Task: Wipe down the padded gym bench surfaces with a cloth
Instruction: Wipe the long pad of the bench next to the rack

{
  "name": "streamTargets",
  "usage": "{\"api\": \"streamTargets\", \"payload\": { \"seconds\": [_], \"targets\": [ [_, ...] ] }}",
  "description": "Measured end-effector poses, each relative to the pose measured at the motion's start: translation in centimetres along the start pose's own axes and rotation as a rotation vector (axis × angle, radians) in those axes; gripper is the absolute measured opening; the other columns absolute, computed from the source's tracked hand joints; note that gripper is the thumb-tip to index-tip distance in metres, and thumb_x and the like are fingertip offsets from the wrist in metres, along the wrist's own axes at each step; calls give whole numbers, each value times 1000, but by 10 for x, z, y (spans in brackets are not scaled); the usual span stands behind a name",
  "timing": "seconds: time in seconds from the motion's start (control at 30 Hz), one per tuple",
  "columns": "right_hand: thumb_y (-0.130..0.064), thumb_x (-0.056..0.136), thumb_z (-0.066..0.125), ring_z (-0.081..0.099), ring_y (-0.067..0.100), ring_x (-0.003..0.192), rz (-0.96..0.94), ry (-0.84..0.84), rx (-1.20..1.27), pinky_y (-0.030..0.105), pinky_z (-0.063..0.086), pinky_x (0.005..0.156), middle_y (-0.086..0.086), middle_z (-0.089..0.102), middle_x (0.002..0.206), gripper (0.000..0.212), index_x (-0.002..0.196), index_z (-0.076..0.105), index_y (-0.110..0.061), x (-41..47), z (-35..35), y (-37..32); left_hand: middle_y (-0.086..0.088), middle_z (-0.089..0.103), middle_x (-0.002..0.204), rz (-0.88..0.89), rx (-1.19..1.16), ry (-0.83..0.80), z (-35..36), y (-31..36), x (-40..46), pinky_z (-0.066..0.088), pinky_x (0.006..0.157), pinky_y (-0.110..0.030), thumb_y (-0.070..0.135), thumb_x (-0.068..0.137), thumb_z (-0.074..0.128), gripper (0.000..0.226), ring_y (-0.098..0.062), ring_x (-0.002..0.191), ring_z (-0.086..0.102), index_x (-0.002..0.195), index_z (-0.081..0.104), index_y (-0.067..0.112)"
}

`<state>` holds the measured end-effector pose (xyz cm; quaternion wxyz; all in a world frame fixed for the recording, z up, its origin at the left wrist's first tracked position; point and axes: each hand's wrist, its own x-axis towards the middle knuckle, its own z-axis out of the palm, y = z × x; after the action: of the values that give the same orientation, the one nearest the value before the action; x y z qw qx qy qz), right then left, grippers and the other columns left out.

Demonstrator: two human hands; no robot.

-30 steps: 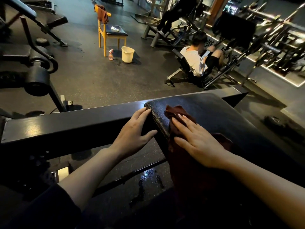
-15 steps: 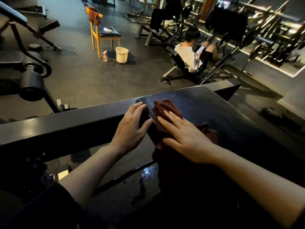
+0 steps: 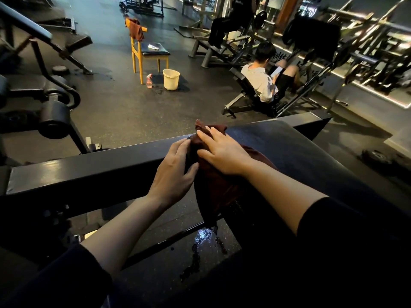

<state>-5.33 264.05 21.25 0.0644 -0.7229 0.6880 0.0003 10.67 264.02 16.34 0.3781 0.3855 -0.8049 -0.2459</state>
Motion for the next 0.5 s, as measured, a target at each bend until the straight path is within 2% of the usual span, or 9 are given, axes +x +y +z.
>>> {"api": "streamTargets", "payload": {
  "seconds": [0.13, 0.23, 0.37, 0.43, 0.5],
  "targets": [
    [-54, 96, 34, -1, 12, 147, 26, -16, 53, 35, 3, 120, -5, 2, 160, 66, 152, 9, -30, -60, -5, 42, -5, 41, 144, 63, 13, -21, 6, 15, -2, 28, 107, -20, 25, 90, 63, 53, -16, 132, 38, 136, 47, 6],
    [-58, 94, 33, -2, 14, 147, 255, -67, 66, 33, 2, 118, 0, 1, 161, 69, 152, 7, -31, -104, -14, 100, -5, 39, 146, 118, 31, -68, 13, 26, -4, 31, 111, -28, 27, 88, 66, 52, -17, 134, 38, 134, 51, 7],
    [-68, 89, 30, -1, 18, 148, 513, -38, 64, 40, 4, 120, 9, 3, 161, 81, 153, 6, -24, -109, -18, 137, -4, 40, 147, 146, 69, -118, 15, 36, -7, 31, 111, -27, 29, 87, 66, 52, -16, 134, 38, 133, 53, 8],
    [-75, 84, 27, -2, 20, 148, 515, -19, 90, 40, 3, 119, 11, 1, 160, 91, 153, 6, -21, -89, -14, 116, -3, 41, 146, 147, 96, -126, 13, 38, -7, 31, 111, -27, 32, 89, 62, 51, -16, 133, 39, 133, 52, 8],
    [-72, 87, 25, -2, 19, 148, 345, -20, 116, 38, 3, 117, 11, 1, 160, 85, 153, 7, -22, -73, -7, 78, -3, 41, 145, 132, 116, -119, 11, 39, -5, 33, 110, -28, 28, 91, 59, 49, -17, 132, 41, 134, 50, 7]
  ]
}}
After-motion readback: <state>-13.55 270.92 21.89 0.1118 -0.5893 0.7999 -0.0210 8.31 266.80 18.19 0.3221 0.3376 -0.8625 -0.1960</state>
